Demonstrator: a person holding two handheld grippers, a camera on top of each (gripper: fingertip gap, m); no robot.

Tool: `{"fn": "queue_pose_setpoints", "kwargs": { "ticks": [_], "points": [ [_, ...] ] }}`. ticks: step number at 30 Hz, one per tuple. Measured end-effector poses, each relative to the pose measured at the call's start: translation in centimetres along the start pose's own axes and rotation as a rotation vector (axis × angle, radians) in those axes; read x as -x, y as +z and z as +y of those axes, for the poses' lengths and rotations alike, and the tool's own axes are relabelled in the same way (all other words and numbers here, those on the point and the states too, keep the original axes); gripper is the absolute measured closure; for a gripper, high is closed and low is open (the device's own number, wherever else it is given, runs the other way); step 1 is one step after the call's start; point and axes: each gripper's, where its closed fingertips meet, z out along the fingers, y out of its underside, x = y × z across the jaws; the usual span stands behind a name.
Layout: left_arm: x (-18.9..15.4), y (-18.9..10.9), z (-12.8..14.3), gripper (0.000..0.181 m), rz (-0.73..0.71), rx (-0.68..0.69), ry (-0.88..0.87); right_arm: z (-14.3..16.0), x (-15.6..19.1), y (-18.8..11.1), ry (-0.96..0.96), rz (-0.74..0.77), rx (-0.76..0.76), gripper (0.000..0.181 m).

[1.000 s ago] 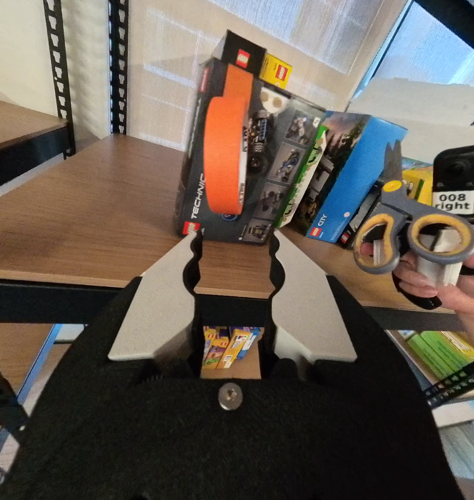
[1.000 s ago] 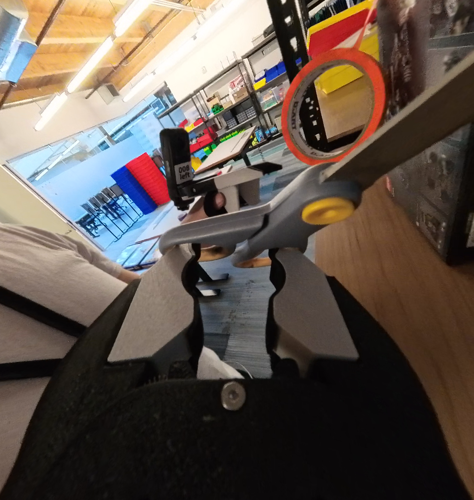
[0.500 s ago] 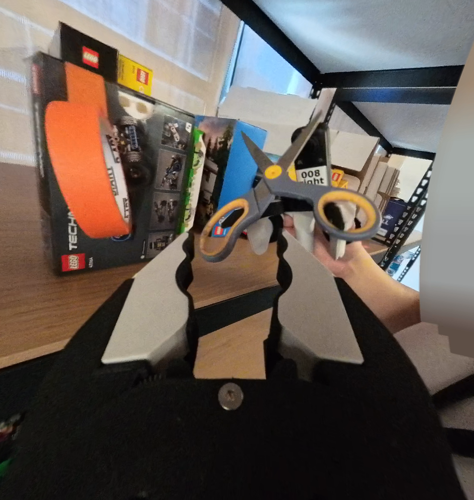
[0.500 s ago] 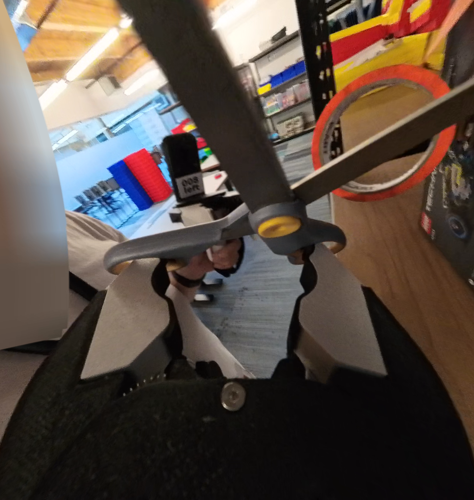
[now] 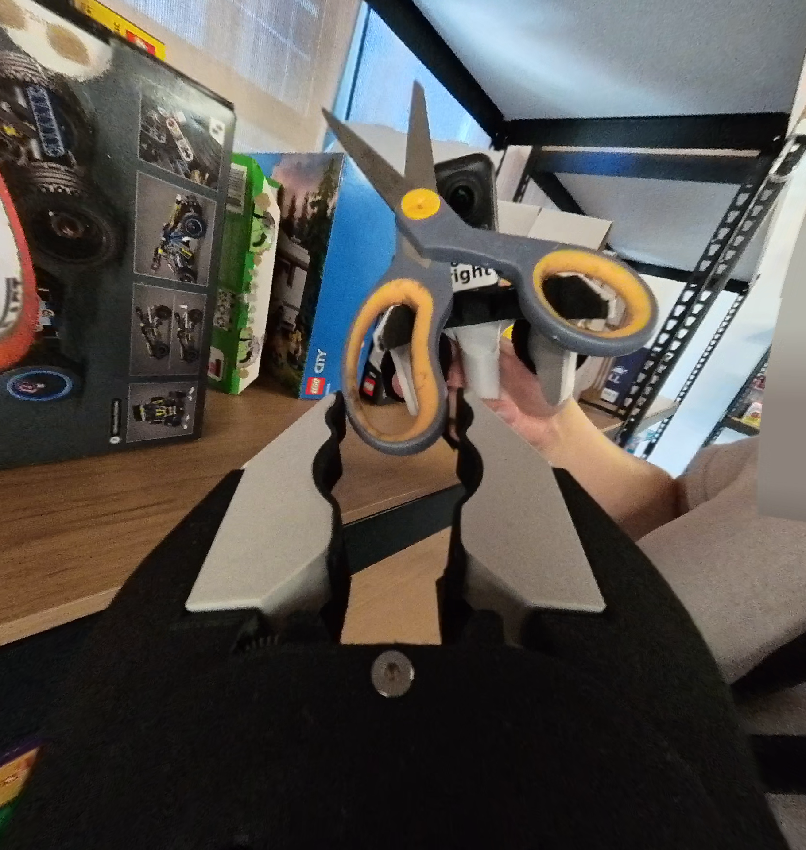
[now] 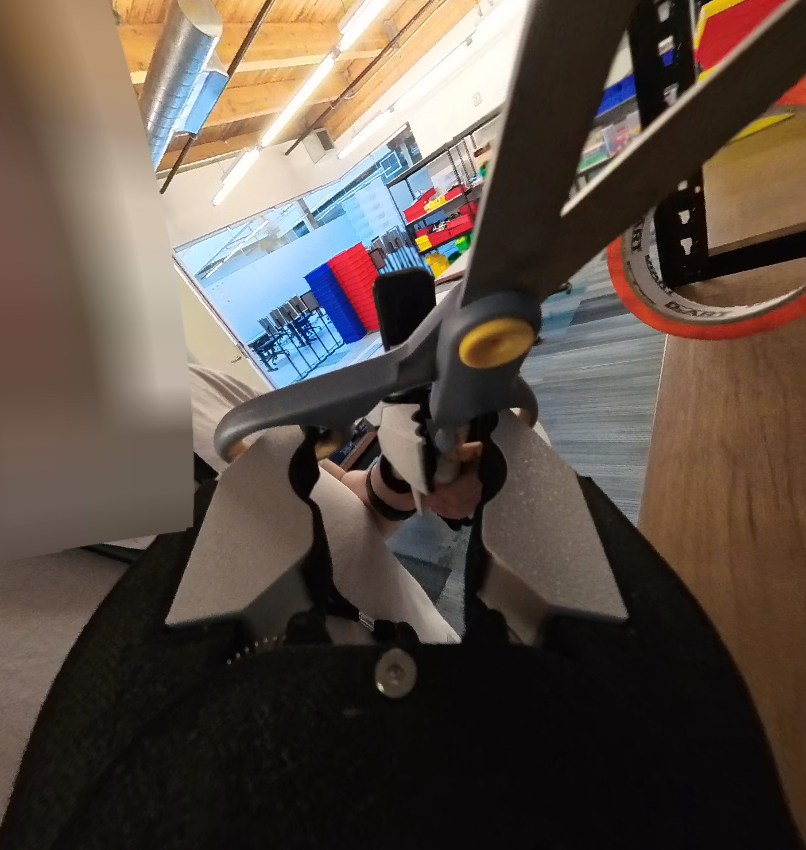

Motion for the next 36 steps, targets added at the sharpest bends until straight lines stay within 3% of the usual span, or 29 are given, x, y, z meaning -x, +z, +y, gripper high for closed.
{"fn": "queue_pose_setpoints", "kwargs": {
  "ticks": [14,20,28,31,36],
  "points": [
    [-0.3,2.1,1.6,0.138,-0.030,0.063,0.004,-0.1,0.1,-0.7,-0.047,-0.075,-0.059,0.124],
    [1.0,1.0,0.8,0.133,-0.069,0.028,-0.007,1.2,-2.5,-1.5,-0.135,0.121,0.100,0.133],
    [4.5,-2.1,1.0,0.132,-0.172,0.011,-0.068,2.9,-6.2,-4.9,-0.189,0.455,0.459,0.134],
    [5.8,-3.3,0.3,0.134,-0.223,-0.005,-0.060,3.8,-5.6,-5.0,-0.117,0.400,0.578,0.134],
    [8.0,-5.6,-2.7,0.137,-0.394,-0.071,0.104,3.7,-3.8,-4.4,0.074,0.209,0.640,0.136]
  ]
}}
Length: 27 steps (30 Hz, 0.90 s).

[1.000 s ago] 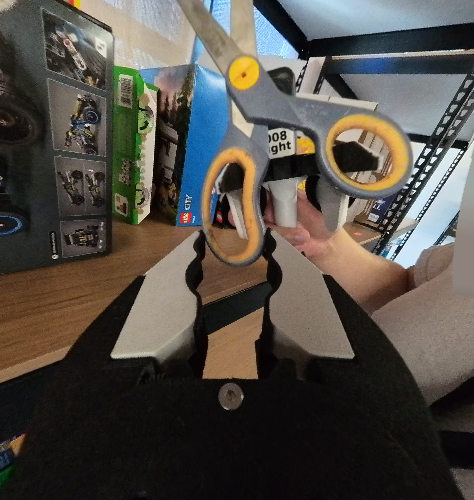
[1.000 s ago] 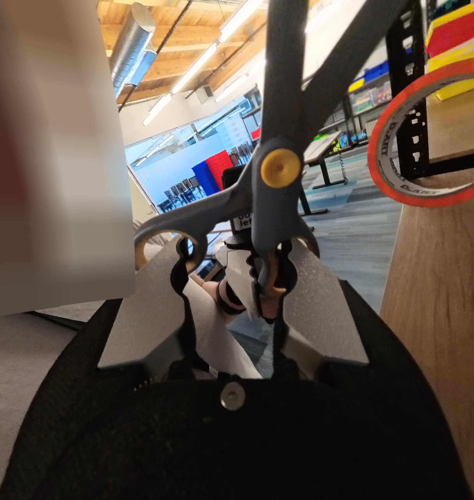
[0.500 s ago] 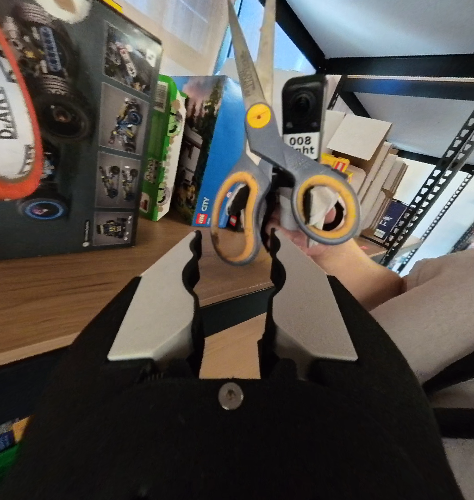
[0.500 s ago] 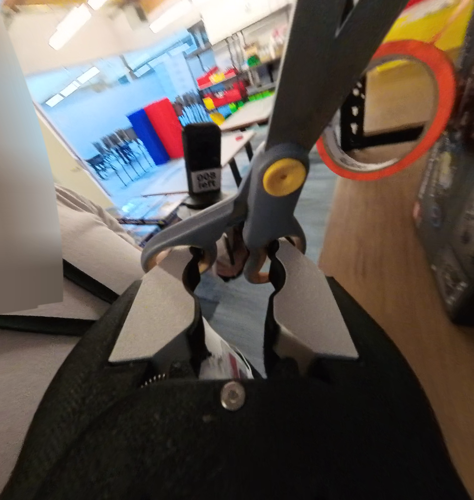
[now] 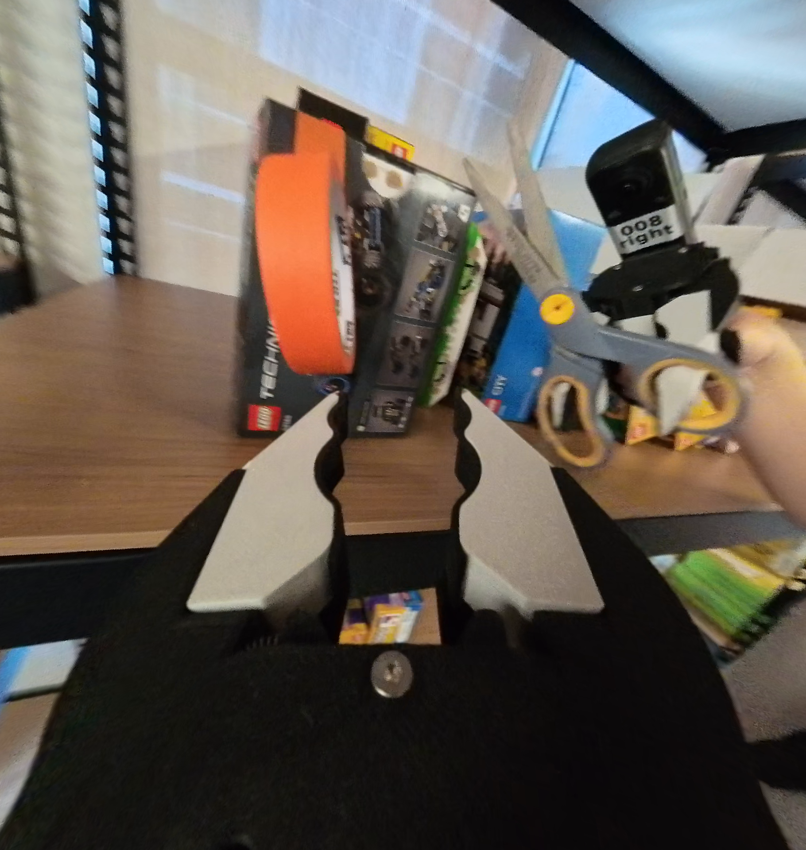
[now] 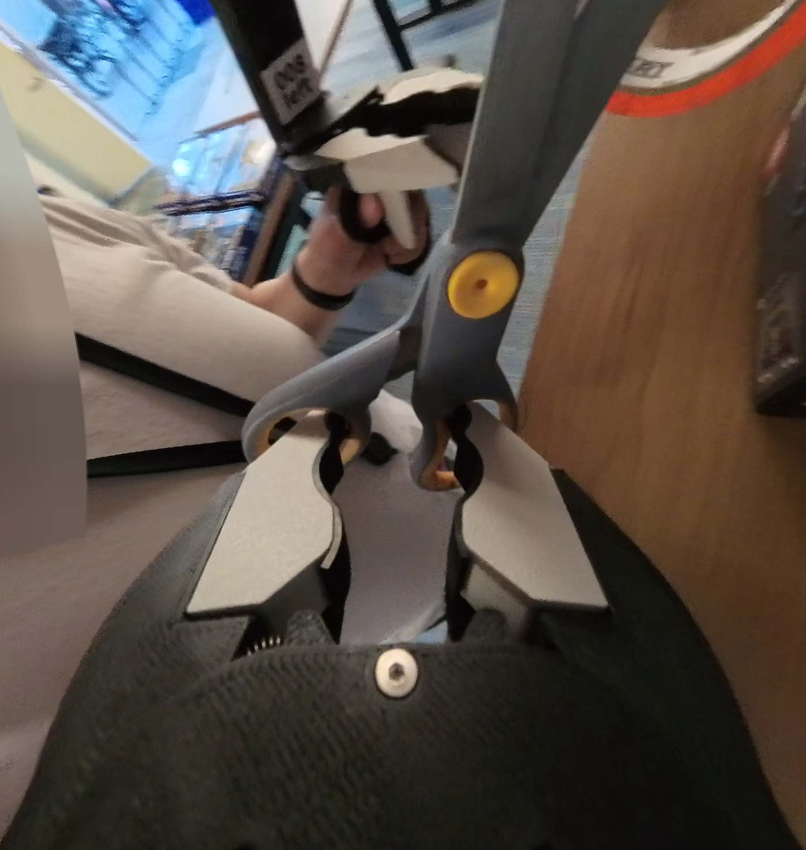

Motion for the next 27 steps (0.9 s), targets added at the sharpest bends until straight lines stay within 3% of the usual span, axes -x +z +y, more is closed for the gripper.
{"fn": "queue_pose_setpoints", "kwargs": {
  "ticks": [8,11,17,22,27],
  "points": [
    [3.0,0.5,-1.6,0.124,-0.126,-0.004,0.065,-1.6,1.2,-3.0,0.175,-0.262,0.087,0.136],
    [4.0,1.2,-2.1,0.113,-0.180,-0.001,0.106,-1.3,0.7,-3.8,0.194,-0.244,0.180,0.137],
    [4.4,2.9,-2.1,0.126,-0.151,0.018,0.123,-2.1,0.4,-4.6,0.220,-0.250,0.268,0.136],
    [4.3,3.1,-2.9,0.153,-0.152,-0.027,0.173,-2.7,0.3,-4.8,0.239,-0.274,0.295,0.137],
    [3.8,2.8,-3.7,0.154,-0.177,-0.066,0.245,-4.1,0.1,-4.8,0.255,-0.314,0.262,0.139]
  ]
}}
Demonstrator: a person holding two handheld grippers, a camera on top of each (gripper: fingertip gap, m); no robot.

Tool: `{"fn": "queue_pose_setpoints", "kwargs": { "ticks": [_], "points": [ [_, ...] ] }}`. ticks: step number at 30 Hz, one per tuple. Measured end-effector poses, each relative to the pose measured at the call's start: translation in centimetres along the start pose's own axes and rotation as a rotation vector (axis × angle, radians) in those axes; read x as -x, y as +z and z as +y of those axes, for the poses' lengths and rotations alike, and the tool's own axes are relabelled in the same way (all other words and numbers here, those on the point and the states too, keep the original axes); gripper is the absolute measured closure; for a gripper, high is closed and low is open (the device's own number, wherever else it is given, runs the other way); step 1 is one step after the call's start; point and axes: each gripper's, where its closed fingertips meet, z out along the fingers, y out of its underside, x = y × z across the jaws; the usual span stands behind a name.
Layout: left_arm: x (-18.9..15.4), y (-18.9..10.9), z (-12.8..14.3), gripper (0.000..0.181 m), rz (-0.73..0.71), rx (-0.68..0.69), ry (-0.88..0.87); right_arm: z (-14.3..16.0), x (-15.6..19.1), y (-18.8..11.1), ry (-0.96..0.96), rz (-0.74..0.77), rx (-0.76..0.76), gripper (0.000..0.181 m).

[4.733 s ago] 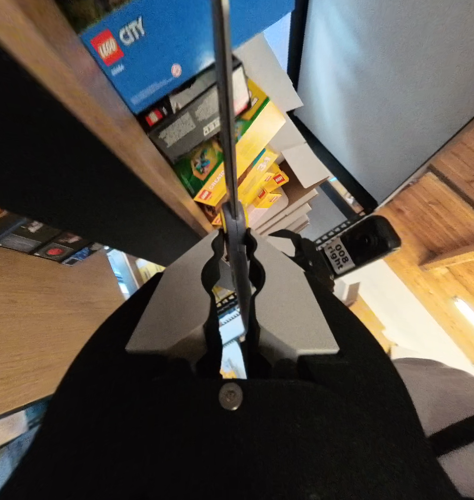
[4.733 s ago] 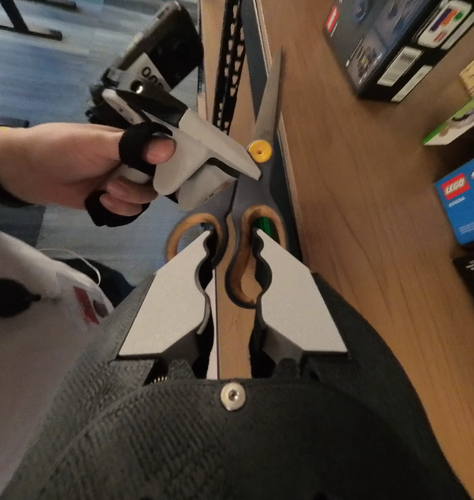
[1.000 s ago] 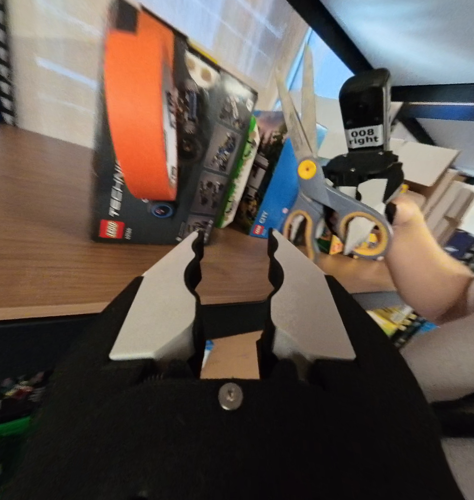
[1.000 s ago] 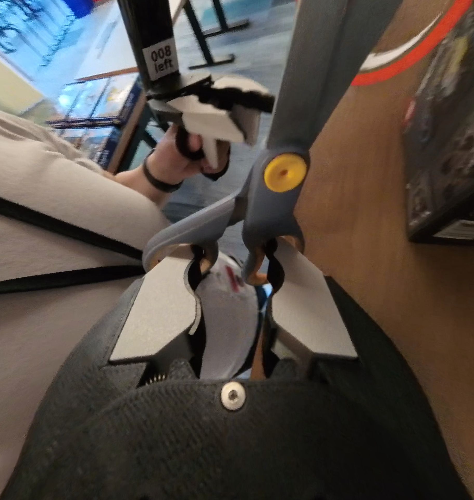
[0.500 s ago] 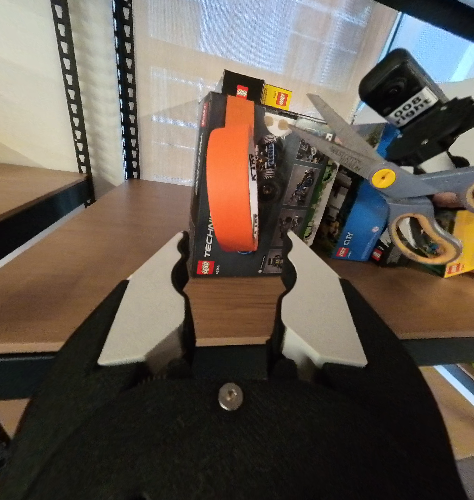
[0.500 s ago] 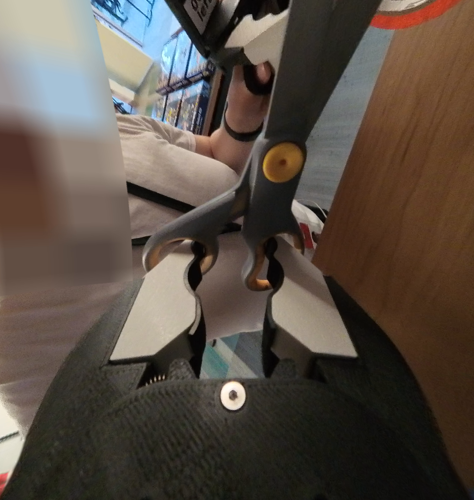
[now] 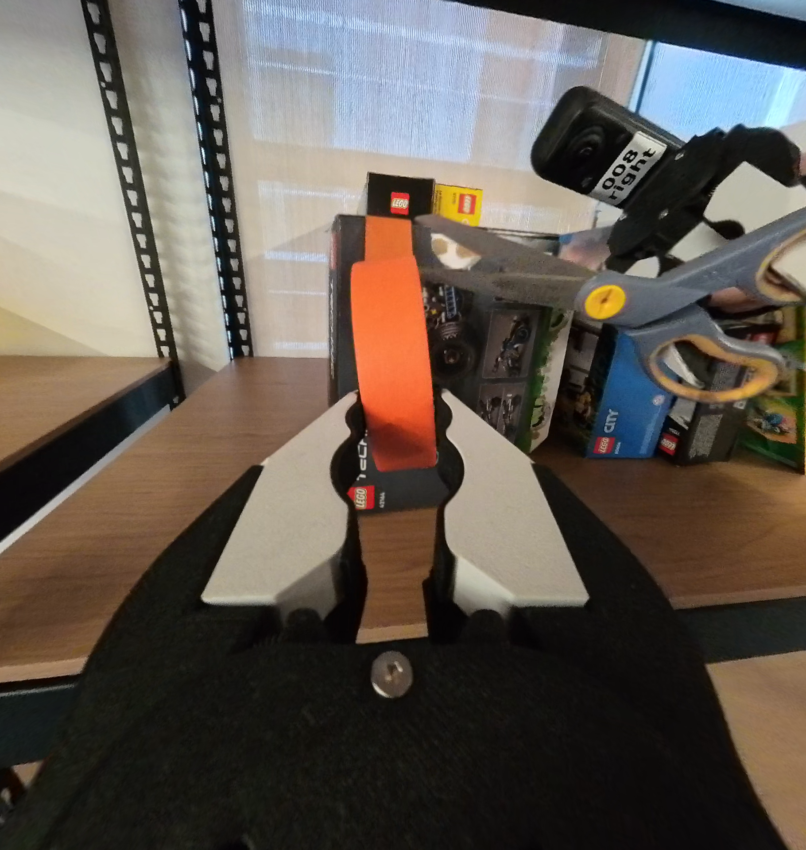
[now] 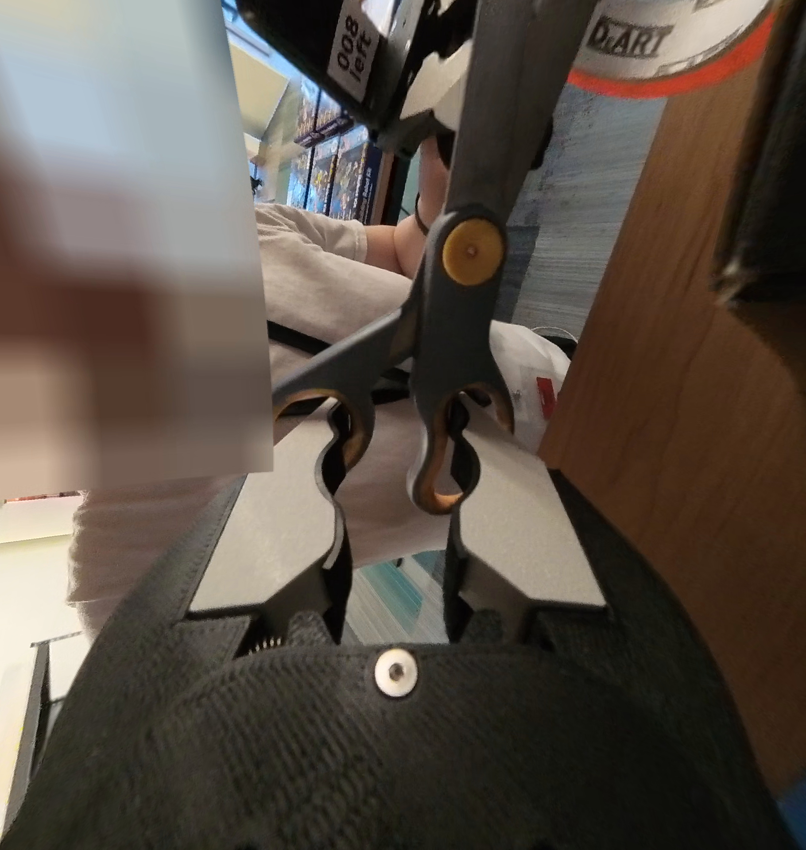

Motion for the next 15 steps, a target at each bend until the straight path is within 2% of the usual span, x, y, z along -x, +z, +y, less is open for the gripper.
{"fn": "queue_pose_setpoints", "kwargs": {
  "ticks": [8,15],
  "points": [
    [-0.1,-0.1,-0.1,0.154,-0.006,0.009,-0.013,-0.6,1.2,-0.5,-0.028,-0.088,-0.081,0.140],
    [-0.2,-0.2,-0.4,0.154,-0.010,0.025,-0.021,-1.2,1.7,-1.7,-0.040,-0.070,-0.167,0.140]
  ]
}}
